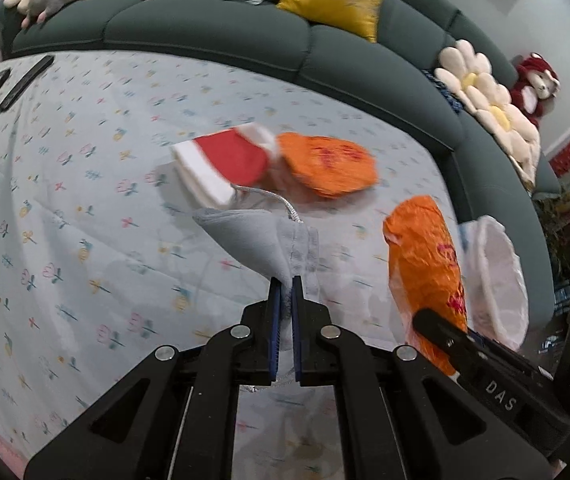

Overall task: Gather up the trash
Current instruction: 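Grasp the grey pouch with the left gripper while the right gripper grasps the orange bag, then carry the grey pouch and orange bag over the bin and open both grippers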

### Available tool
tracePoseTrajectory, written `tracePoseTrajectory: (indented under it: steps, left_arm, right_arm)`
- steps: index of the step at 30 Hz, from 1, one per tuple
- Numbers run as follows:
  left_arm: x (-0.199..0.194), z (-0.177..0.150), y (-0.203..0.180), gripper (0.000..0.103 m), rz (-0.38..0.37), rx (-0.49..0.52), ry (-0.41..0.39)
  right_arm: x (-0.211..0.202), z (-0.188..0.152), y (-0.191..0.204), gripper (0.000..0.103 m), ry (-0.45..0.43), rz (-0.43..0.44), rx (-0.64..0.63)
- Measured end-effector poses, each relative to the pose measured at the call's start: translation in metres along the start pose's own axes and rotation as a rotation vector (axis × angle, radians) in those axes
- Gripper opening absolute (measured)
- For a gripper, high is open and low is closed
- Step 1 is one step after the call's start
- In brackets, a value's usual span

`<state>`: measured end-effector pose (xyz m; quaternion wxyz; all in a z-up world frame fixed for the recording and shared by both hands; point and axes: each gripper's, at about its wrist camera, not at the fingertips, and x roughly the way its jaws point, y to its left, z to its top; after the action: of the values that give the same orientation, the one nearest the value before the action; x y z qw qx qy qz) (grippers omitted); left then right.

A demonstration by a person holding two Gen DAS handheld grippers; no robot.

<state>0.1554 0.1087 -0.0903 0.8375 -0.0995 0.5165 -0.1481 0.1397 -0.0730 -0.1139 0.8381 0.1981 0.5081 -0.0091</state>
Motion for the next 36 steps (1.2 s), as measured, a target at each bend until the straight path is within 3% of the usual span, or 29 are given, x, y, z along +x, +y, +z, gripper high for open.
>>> tracePoseTrajectory:
  steps: [17, 36]
  left_arm:
    - [-0.034, -0.015, -0.13, 0.004, -0.075, 0.226, -0.067]
    - [-0.006, -0.031, -0.27, 0.005, -0.179, 0.42, -0.027]
  right_arm:
    - [-0.093, 0.003, -0.077, 0.018, -0.194, 0.004, 0.115]
    - [-0.143, -0.003, -0.196, 0.018, -0.3, -0.067, 0.279]
